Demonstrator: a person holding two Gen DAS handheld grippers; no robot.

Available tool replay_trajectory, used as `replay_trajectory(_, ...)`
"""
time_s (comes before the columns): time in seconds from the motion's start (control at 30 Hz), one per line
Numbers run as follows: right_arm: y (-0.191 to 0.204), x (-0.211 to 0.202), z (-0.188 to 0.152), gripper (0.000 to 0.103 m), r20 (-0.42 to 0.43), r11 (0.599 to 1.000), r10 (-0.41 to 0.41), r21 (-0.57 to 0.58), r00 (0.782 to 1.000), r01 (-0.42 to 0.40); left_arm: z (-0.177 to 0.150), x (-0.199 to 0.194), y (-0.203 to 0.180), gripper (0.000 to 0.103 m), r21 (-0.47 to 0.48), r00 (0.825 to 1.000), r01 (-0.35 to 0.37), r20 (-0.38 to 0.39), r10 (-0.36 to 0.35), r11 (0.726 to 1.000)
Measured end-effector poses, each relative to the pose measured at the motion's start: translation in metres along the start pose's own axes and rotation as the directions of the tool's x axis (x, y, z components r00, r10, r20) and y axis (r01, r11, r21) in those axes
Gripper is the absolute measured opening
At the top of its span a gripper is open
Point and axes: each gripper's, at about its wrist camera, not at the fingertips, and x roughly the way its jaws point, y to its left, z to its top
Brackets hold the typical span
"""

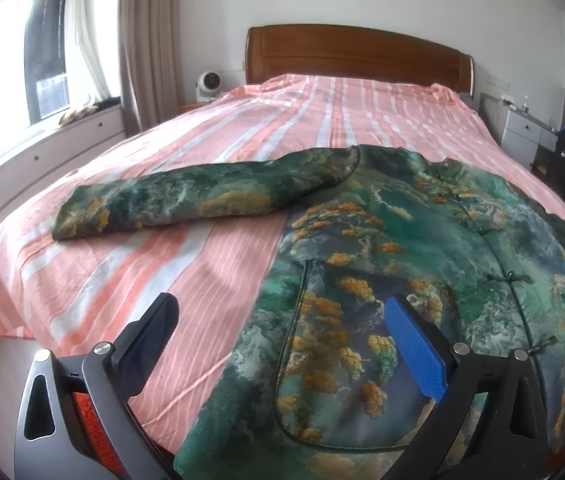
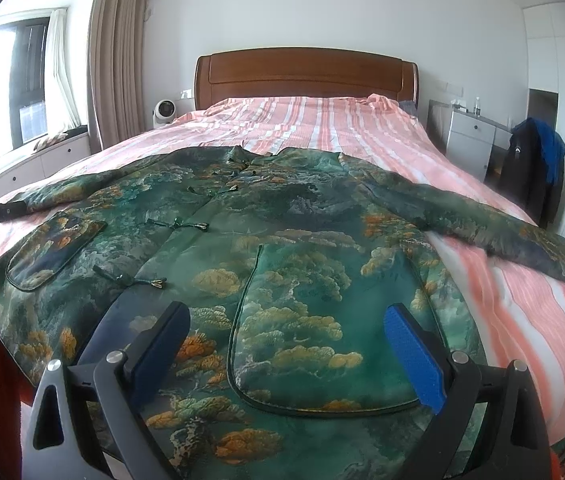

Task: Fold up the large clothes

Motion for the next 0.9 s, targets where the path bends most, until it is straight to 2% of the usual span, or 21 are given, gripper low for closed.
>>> replay_trajectory(0.9,-0.0023,-0.0004,0.0005,0.097,0.009,1.0,-0.004,0.016,1.0,0.004,0.0012,-0.0009,0.0029,0.102,-0.005,1.0,-0.009,-0.001,0.009,1.0)
